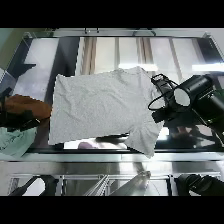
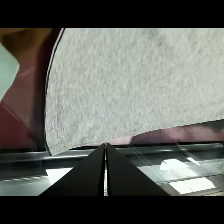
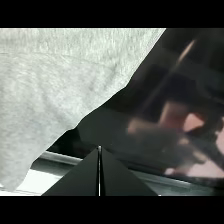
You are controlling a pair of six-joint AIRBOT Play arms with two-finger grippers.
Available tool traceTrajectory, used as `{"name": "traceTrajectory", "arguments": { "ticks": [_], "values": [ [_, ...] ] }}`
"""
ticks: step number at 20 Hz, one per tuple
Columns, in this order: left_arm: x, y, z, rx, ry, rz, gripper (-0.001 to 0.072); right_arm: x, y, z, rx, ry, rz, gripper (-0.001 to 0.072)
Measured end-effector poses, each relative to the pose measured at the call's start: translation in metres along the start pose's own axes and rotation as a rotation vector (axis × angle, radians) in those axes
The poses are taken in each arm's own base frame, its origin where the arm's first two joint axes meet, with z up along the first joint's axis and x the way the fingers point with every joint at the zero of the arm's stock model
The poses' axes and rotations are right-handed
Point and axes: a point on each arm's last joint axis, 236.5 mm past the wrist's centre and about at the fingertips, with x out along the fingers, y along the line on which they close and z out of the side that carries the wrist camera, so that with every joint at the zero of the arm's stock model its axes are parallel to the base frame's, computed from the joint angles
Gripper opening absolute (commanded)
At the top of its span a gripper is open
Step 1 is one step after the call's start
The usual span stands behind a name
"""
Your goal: Fold the shirts.
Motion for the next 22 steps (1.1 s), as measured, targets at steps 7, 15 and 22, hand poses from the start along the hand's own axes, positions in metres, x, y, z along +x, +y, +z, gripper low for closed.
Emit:
{"name": "traceTrajectory", "arguments": {
  "ticks": [7, 15, 22],
  "values": [
    [0.04, 0.018, -0.015, -0.093, 0.131, -0.042, 0.0553, 0.014, -0.003, 0.016, -0.047, -0.042, -0.051, 0.0011],
    [0.057, 0.031, -0.006, -0.124, 0.138, -0.036, 0.0718, 0.027, -0.005, 0.034, -0.103, -0.072, -0.081, 0.0013],
    [0.045, 0.032, 0.012, -0.097, 0.103, -0.017, 0.0717, 0.05, -0.06, 0.028, 0.046, -0.007, -0.14, 0.0008]
  ]
}}
